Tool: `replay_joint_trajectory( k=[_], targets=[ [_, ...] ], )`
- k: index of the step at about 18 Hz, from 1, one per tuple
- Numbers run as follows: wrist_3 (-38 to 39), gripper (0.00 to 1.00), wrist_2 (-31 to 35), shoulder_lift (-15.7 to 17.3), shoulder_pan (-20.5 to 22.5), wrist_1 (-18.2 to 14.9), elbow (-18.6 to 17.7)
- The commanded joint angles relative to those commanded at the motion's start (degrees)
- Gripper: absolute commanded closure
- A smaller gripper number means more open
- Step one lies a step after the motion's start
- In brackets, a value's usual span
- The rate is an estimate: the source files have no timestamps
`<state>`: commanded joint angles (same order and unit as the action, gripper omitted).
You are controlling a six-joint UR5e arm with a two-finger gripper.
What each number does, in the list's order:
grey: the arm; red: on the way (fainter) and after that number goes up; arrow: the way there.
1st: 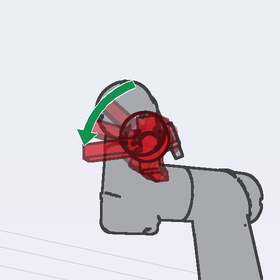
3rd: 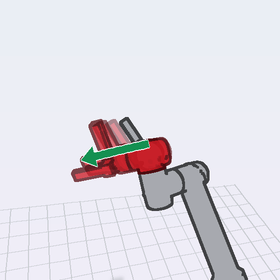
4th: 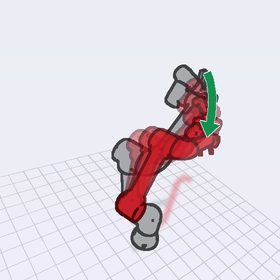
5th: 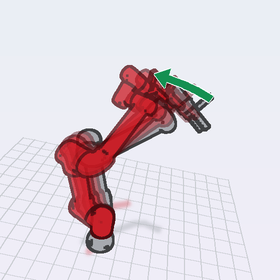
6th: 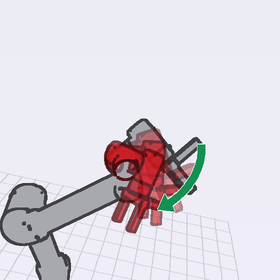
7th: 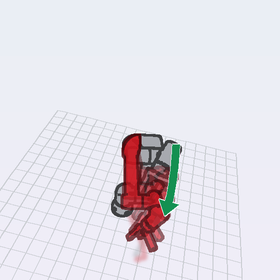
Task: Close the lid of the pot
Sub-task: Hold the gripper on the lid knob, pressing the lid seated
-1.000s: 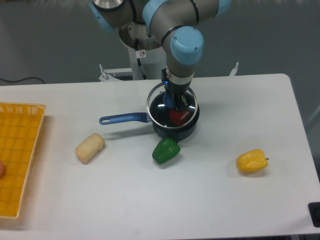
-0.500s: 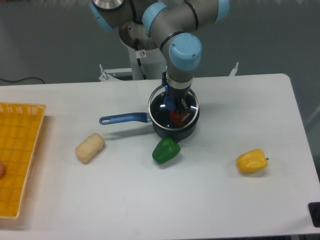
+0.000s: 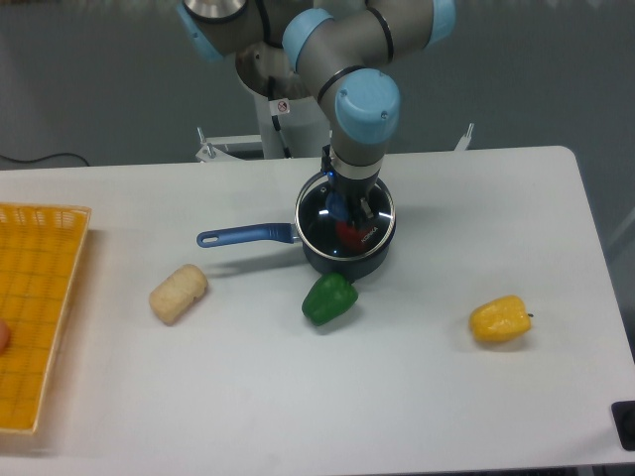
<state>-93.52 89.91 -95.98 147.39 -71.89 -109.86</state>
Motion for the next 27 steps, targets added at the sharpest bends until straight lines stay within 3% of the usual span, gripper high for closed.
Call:
replay_joint_trajectory(
  k=[27],
  targets=[
    [0.3,0.48,1.6,-1.1,-0.5,-0.1,1.0]
  ],
)
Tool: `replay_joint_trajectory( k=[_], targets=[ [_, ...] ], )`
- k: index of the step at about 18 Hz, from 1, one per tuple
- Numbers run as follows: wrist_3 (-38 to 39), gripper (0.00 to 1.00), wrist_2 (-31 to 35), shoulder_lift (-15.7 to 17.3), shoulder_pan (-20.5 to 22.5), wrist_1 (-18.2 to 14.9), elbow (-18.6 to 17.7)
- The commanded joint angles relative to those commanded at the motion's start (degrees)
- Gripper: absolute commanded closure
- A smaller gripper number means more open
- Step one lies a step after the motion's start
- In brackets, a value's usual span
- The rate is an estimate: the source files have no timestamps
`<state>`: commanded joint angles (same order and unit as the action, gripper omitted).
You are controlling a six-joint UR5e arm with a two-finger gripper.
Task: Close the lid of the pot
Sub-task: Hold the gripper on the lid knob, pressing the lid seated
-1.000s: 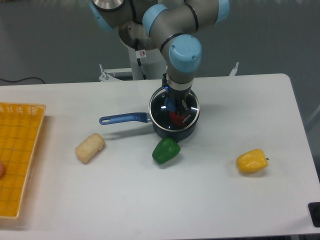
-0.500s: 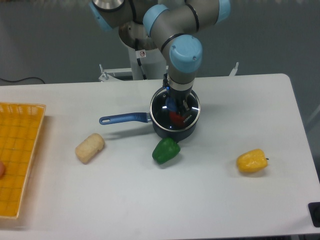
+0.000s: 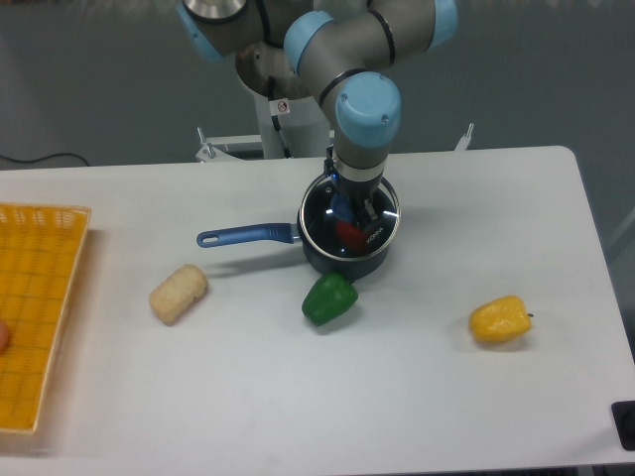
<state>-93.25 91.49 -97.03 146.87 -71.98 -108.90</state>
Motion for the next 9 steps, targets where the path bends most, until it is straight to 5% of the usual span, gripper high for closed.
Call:
replay_joint_trajectory(
  k=[9],
  targets=[
    [0.7,0.47,0.0,-0.2,0.0,0.1,0.0]
  ],
)
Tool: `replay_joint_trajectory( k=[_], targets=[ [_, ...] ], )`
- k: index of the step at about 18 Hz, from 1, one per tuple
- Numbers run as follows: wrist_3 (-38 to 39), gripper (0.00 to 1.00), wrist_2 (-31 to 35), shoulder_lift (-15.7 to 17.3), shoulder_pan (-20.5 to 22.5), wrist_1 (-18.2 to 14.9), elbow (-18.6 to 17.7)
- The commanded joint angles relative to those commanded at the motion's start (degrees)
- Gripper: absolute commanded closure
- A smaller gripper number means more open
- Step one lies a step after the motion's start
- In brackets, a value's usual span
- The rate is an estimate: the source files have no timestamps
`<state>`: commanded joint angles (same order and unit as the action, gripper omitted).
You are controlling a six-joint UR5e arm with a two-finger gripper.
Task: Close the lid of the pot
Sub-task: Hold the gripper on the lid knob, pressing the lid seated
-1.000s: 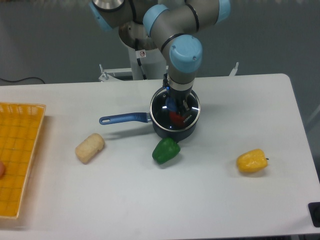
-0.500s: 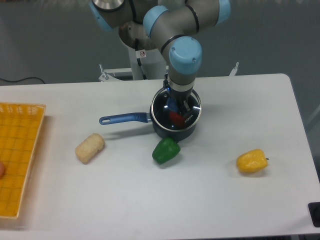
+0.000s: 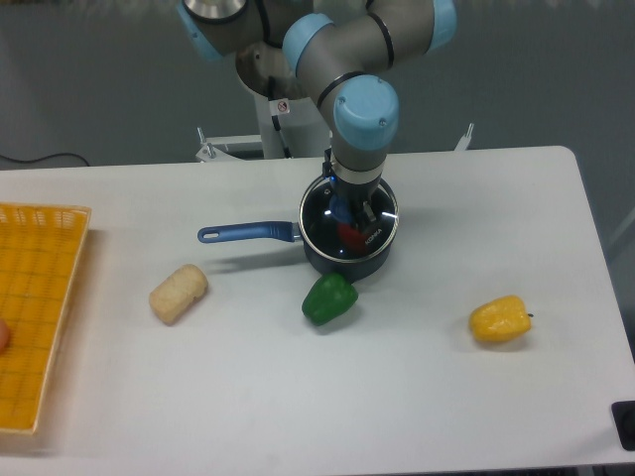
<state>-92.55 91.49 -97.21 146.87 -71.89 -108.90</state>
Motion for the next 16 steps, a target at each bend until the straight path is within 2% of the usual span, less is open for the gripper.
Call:
replay_joint_trajectory(
  k=[6,7,16],
  targets=[
    [-0.1,0.47,0.2,-0.2,-0.3,0.0,0.8],
    [-0.1,0.41,0.2,-0.2,-0.3,0.0,0.9],
    [-0.1,0.39,2.5,-0.7,-1.0,0.0,0.9]
  ],
)
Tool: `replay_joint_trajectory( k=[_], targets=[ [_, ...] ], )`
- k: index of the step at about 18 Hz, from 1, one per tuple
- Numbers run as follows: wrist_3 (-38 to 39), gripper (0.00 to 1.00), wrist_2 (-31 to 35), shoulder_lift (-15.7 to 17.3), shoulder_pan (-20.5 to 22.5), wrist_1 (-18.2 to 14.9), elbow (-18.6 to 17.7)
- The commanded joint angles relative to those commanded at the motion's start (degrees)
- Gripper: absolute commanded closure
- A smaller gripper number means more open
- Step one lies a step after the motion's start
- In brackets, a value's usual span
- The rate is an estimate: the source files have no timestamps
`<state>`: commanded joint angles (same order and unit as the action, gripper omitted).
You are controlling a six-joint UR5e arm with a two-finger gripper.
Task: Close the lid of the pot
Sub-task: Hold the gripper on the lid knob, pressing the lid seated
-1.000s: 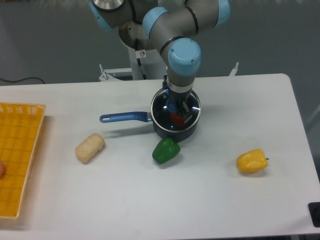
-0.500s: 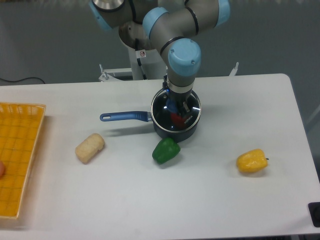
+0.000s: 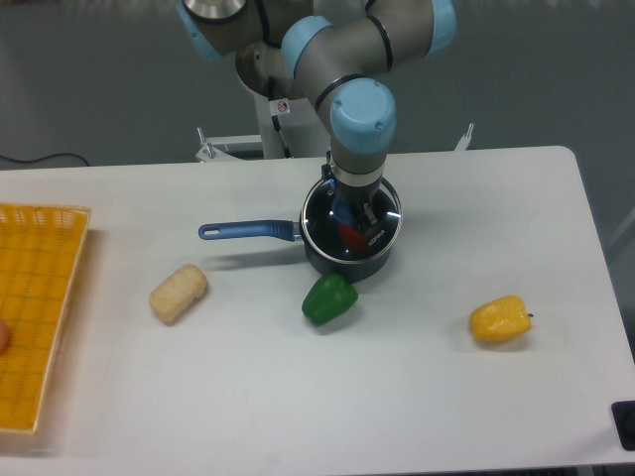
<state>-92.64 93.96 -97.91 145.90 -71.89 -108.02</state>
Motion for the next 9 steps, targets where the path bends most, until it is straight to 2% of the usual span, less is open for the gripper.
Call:
replay_joint_trajectory(
  k=[8,9],
  targets=[
    [0.2,0.38,0.0,-0.2,-0.3,0.0,-0.2],
    [0.2,0.36,0.0,-0.3,-0.4,0.0,-0.2]
  ],
)
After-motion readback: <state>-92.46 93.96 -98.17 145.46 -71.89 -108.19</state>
